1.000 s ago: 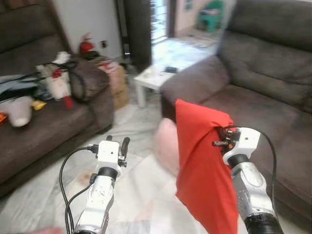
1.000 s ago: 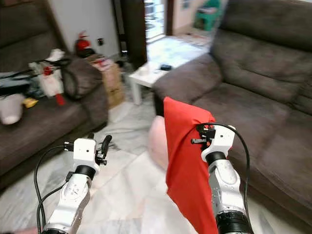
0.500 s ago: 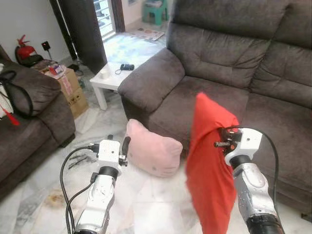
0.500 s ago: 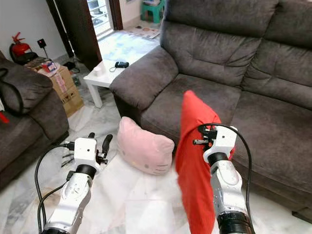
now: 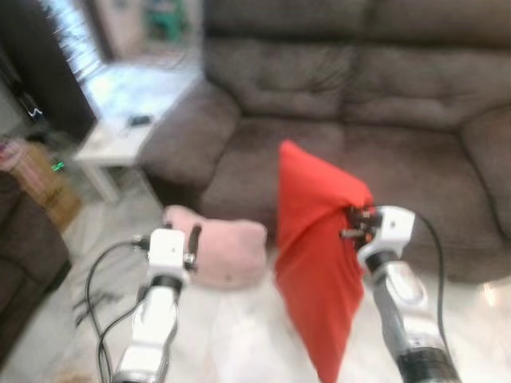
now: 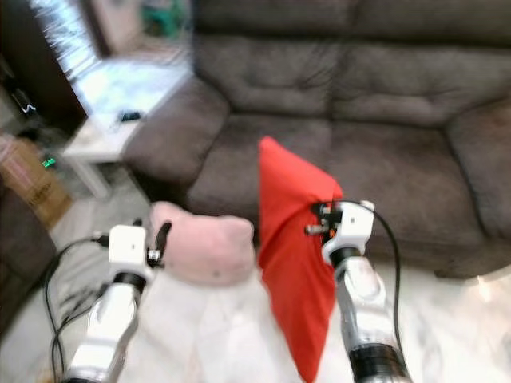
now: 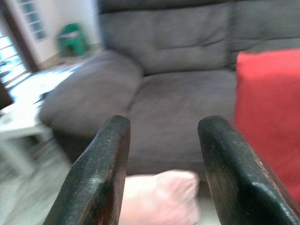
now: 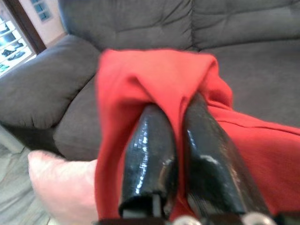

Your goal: Move the pillow to the sofa from floor

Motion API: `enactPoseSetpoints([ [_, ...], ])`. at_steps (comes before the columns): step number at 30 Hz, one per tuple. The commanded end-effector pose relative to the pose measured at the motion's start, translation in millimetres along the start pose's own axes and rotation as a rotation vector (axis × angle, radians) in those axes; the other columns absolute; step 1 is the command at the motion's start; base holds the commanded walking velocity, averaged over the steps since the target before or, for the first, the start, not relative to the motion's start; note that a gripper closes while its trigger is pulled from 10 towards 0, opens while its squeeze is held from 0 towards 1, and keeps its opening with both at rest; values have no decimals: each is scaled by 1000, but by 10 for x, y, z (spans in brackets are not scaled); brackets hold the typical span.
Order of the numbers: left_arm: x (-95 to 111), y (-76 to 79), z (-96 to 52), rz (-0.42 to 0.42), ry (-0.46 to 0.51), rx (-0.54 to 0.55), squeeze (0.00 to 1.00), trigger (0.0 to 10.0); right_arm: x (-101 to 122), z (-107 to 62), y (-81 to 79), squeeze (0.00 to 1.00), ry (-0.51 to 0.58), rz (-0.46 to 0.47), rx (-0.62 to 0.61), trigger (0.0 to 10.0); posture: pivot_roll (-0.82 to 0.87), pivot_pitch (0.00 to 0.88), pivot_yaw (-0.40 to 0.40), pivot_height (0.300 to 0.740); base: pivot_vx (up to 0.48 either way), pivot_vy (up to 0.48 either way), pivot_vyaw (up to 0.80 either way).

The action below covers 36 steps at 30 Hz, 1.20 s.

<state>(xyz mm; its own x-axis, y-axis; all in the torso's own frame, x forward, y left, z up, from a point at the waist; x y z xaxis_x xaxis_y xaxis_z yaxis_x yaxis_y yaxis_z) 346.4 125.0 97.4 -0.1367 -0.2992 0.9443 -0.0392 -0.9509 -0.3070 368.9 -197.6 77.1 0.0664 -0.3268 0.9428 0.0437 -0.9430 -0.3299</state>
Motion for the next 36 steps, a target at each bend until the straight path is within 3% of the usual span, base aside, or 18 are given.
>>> enactPoseSetpoints([
  [1,-80,-102,-40,28,-24,17,0,10000,467,106,-227,0,170,-24,76,10000,-112,40,41,740,0,0,-800],
  [14,-92,-98,-64,32,-29,0,0,10000,470,108,-224,0,170,-26,79,10000,-107,42,43,740,0,0,-783],
  [23,-86,-120,-82,-10,-33,-36,0,10000,488,107,-244,0,157,-55,122,10000,-108,42,43,740,0,0,0],
  [27,-55,-109,-84,23,-27,-131,0,10000,472,112,-266,0,121,-81,174,10000,-104,42,43,740,0,0,0],
  [28,-44,-124,-96,39,-27,-183,0,10000,443,106,-348,0,88,-108,247,10000,-104,43,43,740,0,0,0],
  [33,-51,-146,-137,75,-40,-278,0,10000,426,80,-468,0,53,-160,347,10000,-102,43,44,740,0,0,0],
  [36,-48,-50,-261,60,-65,-464,0,10000,375,34,-562,0,-1,-199,446,10000,-91,43,41,740,0,0,0],
])
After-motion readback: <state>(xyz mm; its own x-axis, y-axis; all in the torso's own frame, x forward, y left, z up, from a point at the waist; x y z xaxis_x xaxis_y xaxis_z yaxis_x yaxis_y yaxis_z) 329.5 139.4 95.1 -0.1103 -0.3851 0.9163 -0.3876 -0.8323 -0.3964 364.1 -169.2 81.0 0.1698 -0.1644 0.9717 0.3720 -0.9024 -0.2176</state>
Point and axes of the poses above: a point about 5 cm out from each wrist's last joint towards the gripper, its own z axis pointing out of the wrist towards the gripper, its own x axis along the axis of the wrist's last joint, y = z × x, the point moved 6 cm from there along z, pointing out of the wrist towards the gripper, and after that the axes turned 13 degrees about z, right-handed, at the moved point
